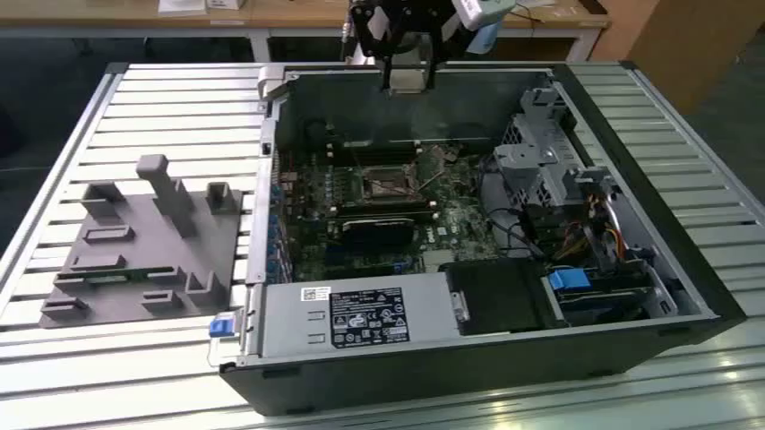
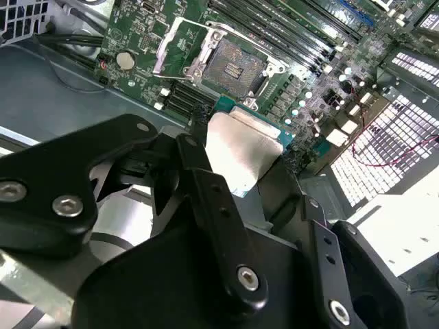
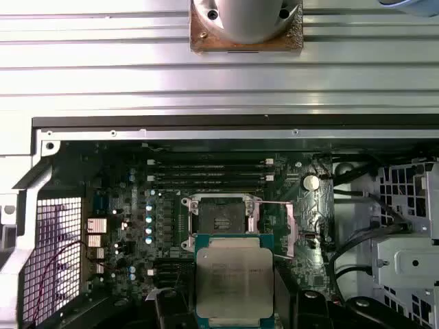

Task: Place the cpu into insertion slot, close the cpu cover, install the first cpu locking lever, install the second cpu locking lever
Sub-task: 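Place the cpu into insertion slot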

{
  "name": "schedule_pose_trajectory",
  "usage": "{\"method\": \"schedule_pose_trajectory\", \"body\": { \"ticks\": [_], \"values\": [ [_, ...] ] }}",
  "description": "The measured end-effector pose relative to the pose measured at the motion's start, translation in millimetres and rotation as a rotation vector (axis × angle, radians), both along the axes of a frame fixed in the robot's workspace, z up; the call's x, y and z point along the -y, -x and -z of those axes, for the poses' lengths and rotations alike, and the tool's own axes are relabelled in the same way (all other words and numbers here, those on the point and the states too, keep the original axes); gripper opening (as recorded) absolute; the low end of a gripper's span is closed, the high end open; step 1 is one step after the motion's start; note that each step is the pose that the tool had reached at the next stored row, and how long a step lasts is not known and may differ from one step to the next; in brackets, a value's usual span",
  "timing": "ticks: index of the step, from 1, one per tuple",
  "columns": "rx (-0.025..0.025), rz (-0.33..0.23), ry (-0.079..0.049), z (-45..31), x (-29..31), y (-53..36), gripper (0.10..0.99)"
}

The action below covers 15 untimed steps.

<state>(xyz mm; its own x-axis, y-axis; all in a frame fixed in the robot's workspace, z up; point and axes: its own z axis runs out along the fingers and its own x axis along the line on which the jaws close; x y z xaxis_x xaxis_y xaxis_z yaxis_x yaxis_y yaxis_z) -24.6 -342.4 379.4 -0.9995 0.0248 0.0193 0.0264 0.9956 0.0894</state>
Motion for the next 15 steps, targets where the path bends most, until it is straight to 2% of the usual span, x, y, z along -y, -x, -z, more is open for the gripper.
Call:
{"method": "schedule_pose_trajectory", "body": {
  "ticks": [12,15],
  "values": [
    [-0.0001,0.0,0.0,0.0,0.0,0.0,0.541],
    [0.0,0.0,0.0,2.9,0.0,0.0,0.541]
  ]
}}
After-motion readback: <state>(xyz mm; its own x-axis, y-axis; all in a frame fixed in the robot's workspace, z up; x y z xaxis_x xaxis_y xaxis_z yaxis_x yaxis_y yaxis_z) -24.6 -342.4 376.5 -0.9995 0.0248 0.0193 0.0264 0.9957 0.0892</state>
